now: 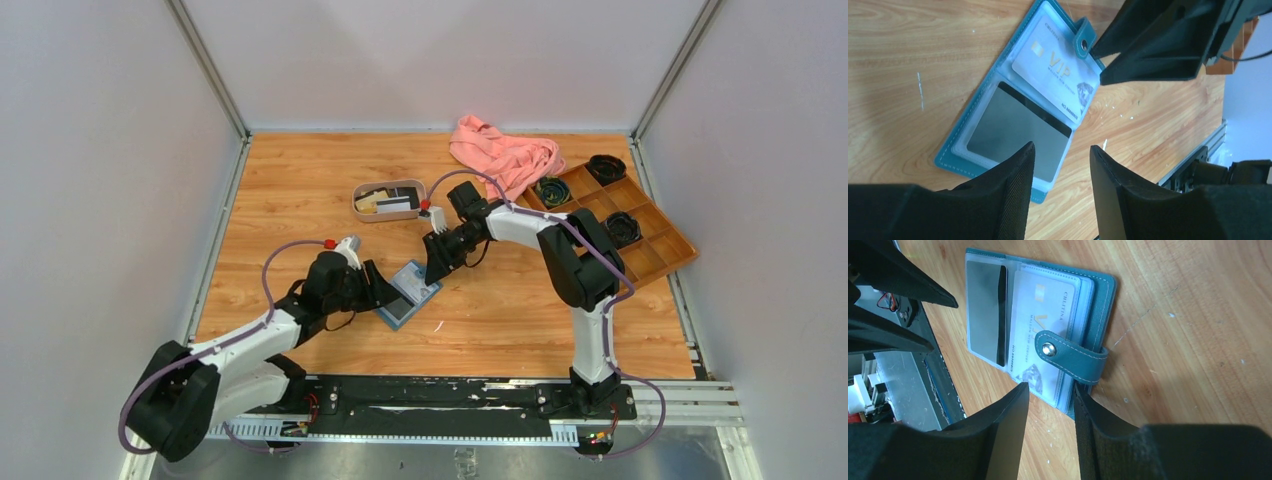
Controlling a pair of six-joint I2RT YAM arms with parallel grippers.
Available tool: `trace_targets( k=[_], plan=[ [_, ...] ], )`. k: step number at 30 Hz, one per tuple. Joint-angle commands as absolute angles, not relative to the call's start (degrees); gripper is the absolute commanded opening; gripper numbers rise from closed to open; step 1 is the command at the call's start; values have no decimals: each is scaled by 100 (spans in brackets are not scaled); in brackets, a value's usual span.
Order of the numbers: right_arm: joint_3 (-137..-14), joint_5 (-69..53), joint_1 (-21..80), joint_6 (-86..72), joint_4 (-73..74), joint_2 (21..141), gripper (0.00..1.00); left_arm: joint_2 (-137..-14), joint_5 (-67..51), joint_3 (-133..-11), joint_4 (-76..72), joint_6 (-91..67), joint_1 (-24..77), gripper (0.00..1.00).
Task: Put the credit cards into the card holder
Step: Insert the credit card into the card holder.
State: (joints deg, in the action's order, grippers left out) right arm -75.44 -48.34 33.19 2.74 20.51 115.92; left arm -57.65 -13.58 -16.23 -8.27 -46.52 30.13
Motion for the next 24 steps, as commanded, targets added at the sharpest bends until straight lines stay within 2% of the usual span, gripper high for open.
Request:
trace_targets(
  k=[1, 6, 9, 14, 24],
  plan=[
    [-7436, -4766, 3278, 244, 2074, 11725, 42, -6292, -1088, -1923, -1224, -4567, 3076, 46],
    [-7436, -4911, 3272, 230, 2065, 11700, 40, -6898, -1082, -2110, -1387, -4494, 3092, 41],
    [-7448, -5005, 3274, 233, 2065, 11690, 33, -7251, -1088, -2165, -1506, -4465, 3102, 40],
    [-7444, -5187, 3272, 181, 2036, 11686, 29, -7673, -1125, -2223, -1638, -4422, 3103, 38],
    [-7395, -5815, 3278, -142, 1838, 11760, 27, -7561, -1134, -2074, -1787, -4470, 3103, 42]
  ],
)
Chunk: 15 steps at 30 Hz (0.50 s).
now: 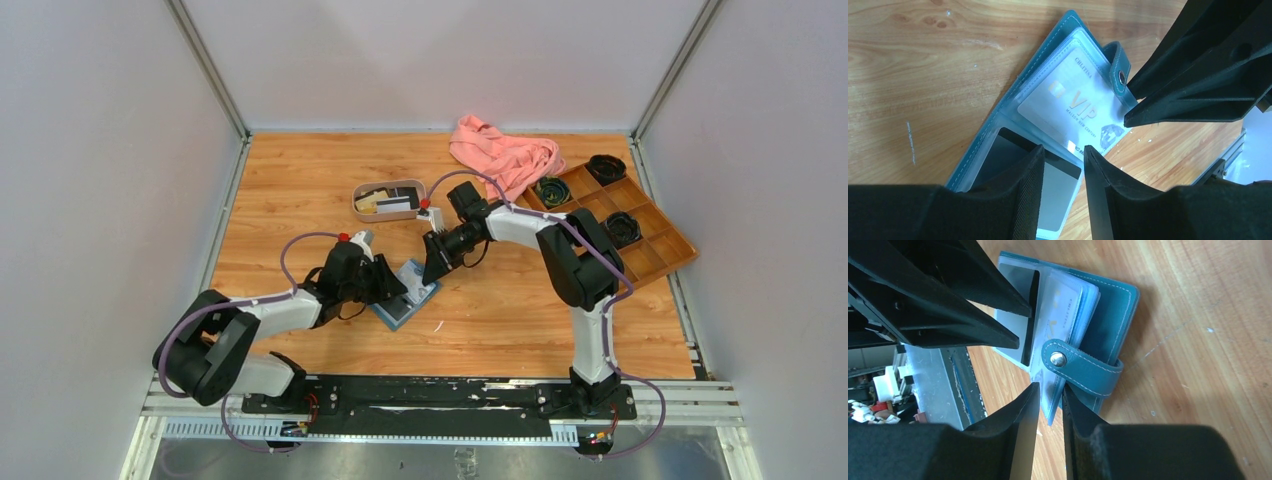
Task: Put the credit cards into the card holder
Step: Insert the credit card into the card holder.
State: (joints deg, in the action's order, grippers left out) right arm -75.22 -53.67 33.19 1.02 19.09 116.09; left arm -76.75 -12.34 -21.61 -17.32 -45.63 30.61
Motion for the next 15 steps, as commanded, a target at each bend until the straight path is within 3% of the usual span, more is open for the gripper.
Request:
trace_targets(
  k=[1, 4, 15],
  plan=[
    [-7385, -5897, 3277, -166, 1803, 11760, 27, -7498, -1133, -2052, -1799, -4485, 3103, 42],
    [-7359, -6149, 3276, -191, 1727, 11743, 28, -7285, -1126, -1976, -1810, -4544, 3103, 46],
    [-7278, -6636, 3326, -51, 1586, 11690, 32, -6765, -1058, -1580, -2232, -5264, 3103, 74]
  ],
)
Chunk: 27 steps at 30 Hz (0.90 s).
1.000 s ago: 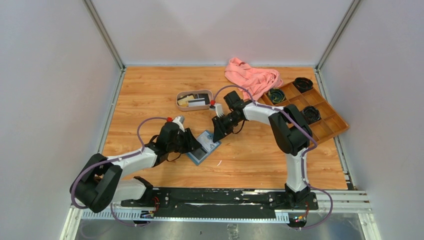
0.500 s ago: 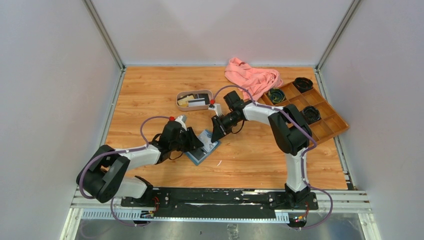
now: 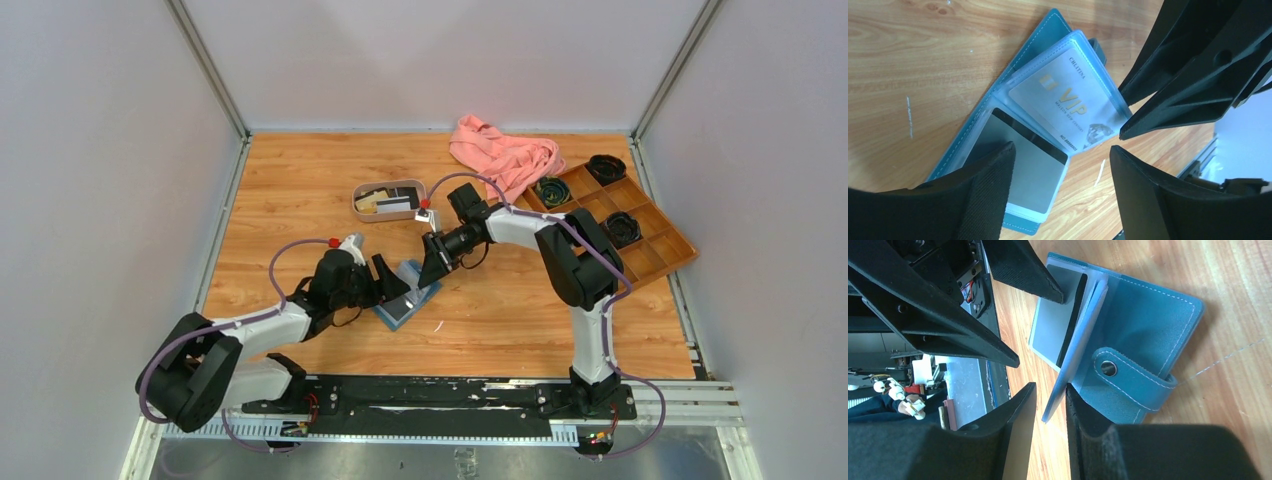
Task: Put the credit cards into the card holder
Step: Insert the credit card into the card holder.
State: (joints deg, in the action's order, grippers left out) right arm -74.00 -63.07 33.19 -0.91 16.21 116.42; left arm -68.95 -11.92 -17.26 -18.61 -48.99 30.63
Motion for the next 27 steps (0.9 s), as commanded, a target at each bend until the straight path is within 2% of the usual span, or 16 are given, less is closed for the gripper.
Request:
trace_targets(
  k=[1, 8, 15, 19, 24, 27],
  plan=[
    [-7277, -6656, 3346, -39, 1583, 11690, 32, -6751, -1051, -1570, -2285, -5351, 3100, 76],
    [-7286, -6913, 3506, -38, 1543, 11735, 35, -6633, -936, -1427, -2552, -5878, 3103, 82],
    [-7220, -7040, 3518, -367, 1315, 11810, 33, -6930, -856, -1222, -3079, -6259, 3103, 77],
    [-7198, -7020, 3519, -525, 1202, 11858, 30, -7018, -862, -1149, -3294, -6320, 3103, 77],
    [-7191, -7120, 3525, -671, 1120, 11958, 15, -7025, -827, -1095, -3374, -6312, 3103, 78],
    [-7186, -7155, 3549, -665, 1112, 11997, 15, -7078, -825, -1073, -3437, -6328, 3103, 79]
  ],
)
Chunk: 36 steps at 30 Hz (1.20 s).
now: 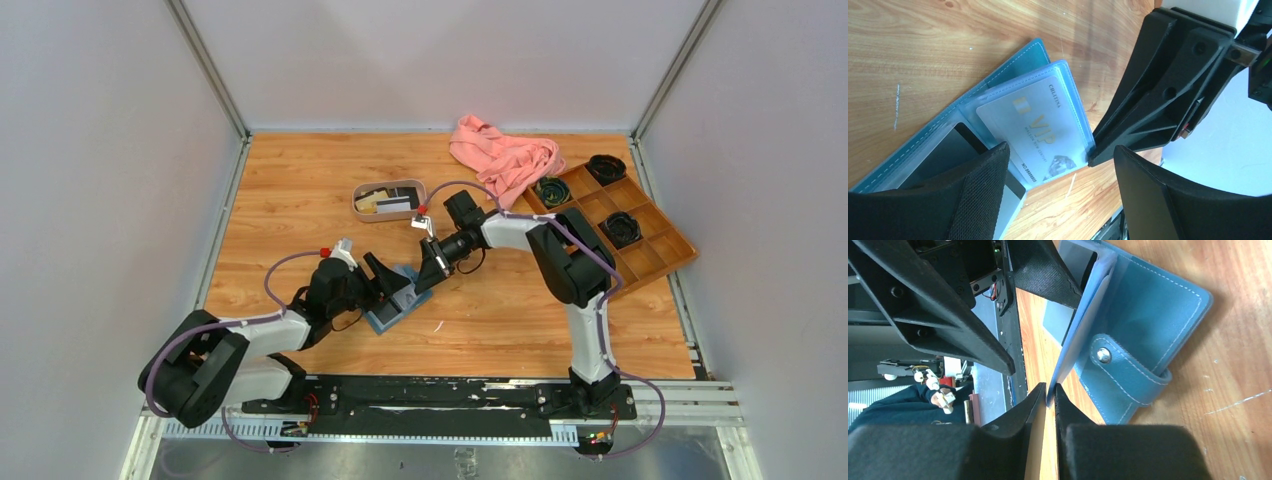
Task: Put the credit cards into the card holder
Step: Insert the credit card into the card holder.
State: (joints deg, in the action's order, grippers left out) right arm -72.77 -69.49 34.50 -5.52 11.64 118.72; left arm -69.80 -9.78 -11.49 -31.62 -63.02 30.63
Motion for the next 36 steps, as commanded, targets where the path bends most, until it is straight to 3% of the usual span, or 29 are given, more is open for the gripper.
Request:
trace_targets(
  k=[1, 22, 36],
  plan=[
    [-7187, -7185, 3557, -660, 1107, 11999, 15, -7102, -832, -1066, -3459, -6332, 3103, 79],
    [-7203, -7398, 3714, -713, 1043, 12074, 33, -6892, -608, -765, -3481, -6293, 3103, 80],
    [-7185, -7487, 3735, -948, 862, 12163, 37, -6460, -582, -531, -3488, -6224, 3097, 80]
  ],
)
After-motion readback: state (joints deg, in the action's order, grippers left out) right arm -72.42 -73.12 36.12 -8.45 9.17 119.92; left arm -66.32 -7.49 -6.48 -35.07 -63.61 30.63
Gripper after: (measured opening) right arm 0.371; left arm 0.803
